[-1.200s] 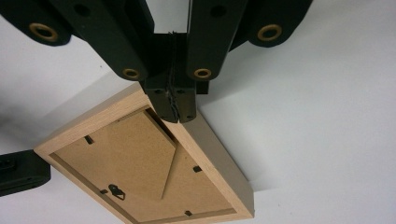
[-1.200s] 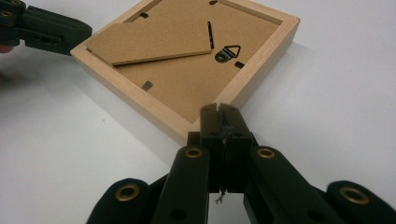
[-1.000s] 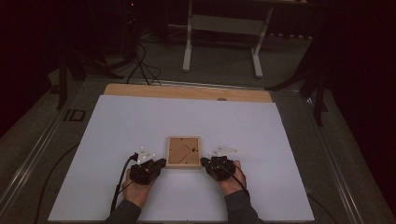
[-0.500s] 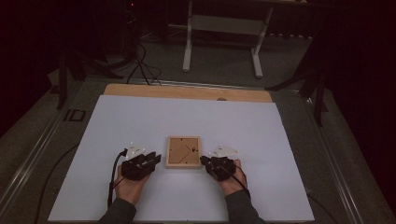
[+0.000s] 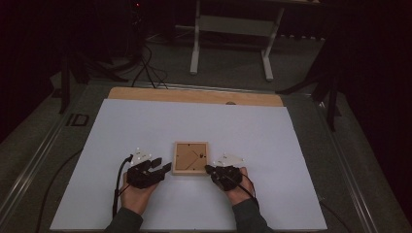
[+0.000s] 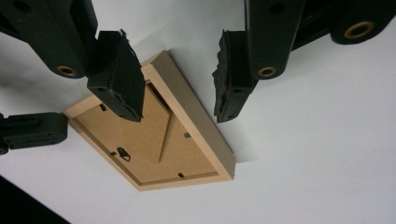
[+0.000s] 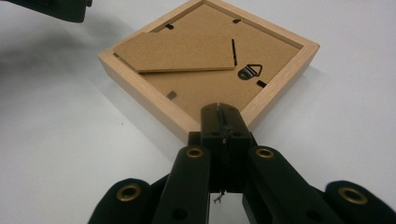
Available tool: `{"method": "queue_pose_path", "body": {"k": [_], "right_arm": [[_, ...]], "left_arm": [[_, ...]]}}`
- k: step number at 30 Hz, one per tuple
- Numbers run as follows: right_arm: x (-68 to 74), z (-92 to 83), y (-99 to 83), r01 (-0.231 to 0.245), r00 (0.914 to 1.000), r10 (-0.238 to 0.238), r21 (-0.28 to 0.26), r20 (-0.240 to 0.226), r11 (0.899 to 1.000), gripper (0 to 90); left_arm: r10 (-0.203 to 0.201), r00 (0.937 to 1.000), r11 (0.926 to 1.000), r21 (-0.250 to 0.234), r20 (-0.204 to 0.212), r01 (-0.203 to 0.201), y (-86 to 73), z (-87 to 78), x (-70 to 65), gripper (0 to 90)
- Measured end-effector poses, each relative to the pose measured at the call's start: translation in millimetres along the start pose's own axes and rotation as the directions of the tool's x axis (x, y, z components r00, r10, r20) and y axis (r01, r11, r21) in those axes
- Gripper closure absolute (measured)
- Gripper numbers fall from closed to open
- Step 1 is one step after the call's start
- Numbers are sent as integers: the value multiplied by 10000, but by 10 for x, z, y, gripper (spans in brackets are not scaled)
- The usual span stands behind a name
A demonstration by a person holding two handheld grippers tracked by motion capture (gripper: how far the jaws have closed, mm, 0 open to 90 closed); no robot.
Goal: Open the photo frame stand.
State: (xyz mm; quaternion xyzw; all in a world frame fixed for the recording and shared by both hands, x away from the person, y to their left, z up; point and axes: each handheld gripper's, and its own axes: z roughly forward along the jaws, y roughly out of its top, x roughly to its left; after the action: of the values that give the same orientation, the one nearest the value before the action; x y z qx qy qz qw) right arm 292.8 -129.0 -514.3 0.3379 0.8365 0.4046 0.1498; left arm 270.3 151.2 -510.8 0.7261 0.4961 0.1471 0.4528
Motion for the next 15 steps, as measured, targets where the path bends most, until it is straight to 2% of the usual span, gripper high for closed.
{"method": "queue_pose_path", "body": {"k": [2,6,9,15], "right_arm": [[-6,2,1,-35,10000,35,-4,-39,10000,897],[-6,3,5,-20,10000,20,22,-23,10000,898],[-11,4,9,-7,10000,7,42,18,10000,898],[-31,-6,7,-88,9999,87,89,114,9999,898]], "left_arm": [[270,9996,9996,61,74,-271,52,30,-53,521],[430,9989,9985,326,178,-435,131,112,-122,505],[695,9974,9963,490,204,-704,170,180,-170,494],[966,9950,9924,744,249,-982,226,273,-211,497]]}}
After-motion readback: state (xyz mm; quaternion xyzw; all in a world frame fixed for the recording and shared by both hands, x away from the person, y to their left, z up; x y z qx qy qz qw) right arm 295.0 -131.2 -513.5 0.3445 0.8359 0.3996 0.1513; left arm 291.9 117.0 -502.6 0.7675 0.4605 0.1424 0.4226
